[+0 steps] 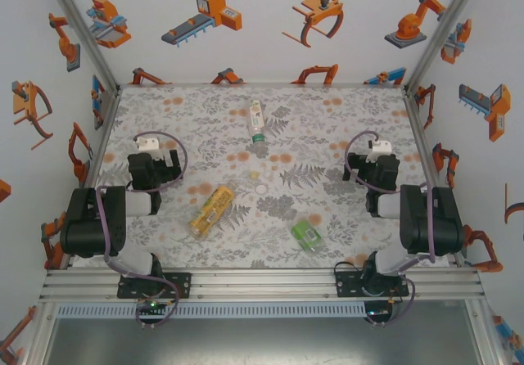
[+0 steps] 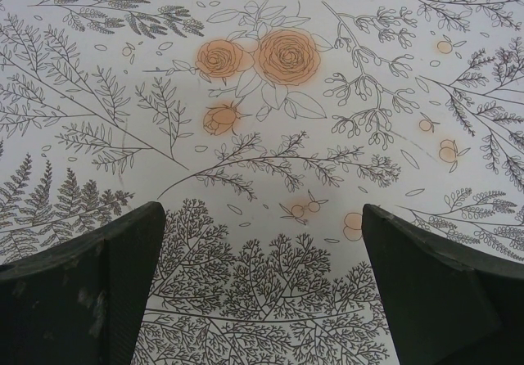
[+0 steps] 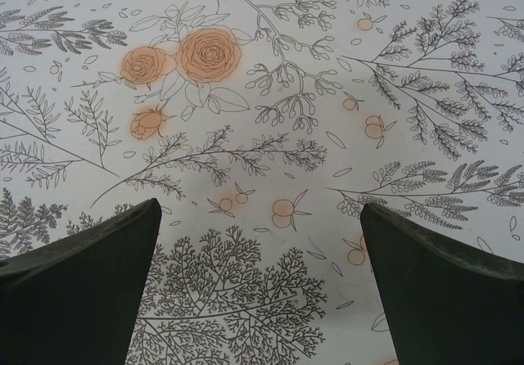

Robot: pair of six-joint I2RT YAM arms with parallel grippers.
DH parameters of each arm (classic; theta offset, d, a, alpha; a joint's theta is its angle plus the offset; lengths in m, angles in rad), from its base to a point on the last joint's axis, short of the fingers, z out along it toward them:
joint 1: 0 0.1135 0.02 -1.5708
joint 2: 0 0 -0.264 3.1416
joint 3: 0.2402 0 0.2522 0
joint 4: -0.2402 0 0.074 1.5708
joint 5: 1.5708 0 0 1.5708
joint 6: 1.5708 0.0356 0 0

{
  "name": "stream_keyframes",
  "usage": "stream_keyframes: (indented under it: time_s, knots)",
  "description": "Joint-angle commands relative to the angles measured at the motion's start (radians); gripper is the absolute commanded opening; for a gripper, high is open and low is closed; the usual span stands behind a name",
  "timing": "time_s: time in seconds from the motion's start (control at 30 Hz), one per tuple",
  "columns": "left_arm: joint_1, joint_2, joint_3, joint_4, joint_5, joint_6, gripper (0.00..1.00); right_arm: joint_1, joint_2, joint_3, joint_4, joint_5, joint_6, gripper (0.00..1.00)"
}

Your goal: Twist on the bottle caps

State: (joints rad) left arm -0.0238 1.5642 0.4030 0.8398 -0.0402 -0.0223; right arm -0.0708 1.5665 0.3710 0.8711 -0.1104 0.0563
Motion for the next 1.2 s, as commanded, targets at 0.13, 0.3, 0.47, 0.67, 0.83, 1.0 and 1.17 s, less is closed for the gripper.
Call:
stream_keyframes:
  time_s: [0.13, 0.3, 0.47, 0.67, 0.83, 1.0, 1.17]
  knots:
    - [0.001, -0.030, 0.005, -0.011, 0.001, -0.002, 0.97, -0.006, -0.023, 0.015, 0.004, 0.015, 0.010, 0.99]
    - [-0.001, -0.049, 0.019, -0.050, -0.005, -0.005, 0.97, -0.006, -0.061, 0.013, -0.017, 0.015, 0.010, 0.99]
    - [-0.005, -0.132, 0.037, -0.145, -0.011, -0.001, 0.97, -0.007, -0.158, 0.042, -0.146, 0.006, 0.003, 0.99]
    - [-0.019, -0.253, 0.083, -0.312, -0.014, 0.004, 0.97, -0.002, -0.284, 0.108, -0.381, -0.025, 0.006, 0.97]
    - [-0.029, -0.367, 0.178, -0.578, 0.036, -0.020, 0.97, 0.008, -0.408, 0.166, -0.641, -0.085, 0.015, 0.95]
    - [-0.040, -0.436, 0.280, -0.867, 0.066, -0.042, 0.97, 0.041, -0.520, 0.226, -0.918, -0.167, 0.077, 0.90]
    - [-0.045, -0.562, 0.307, -1.050, 0.141, -0.053, 0.97, 0.111, -0.613, 0.275, -1.142, -0.206, 0.161, 0.83]
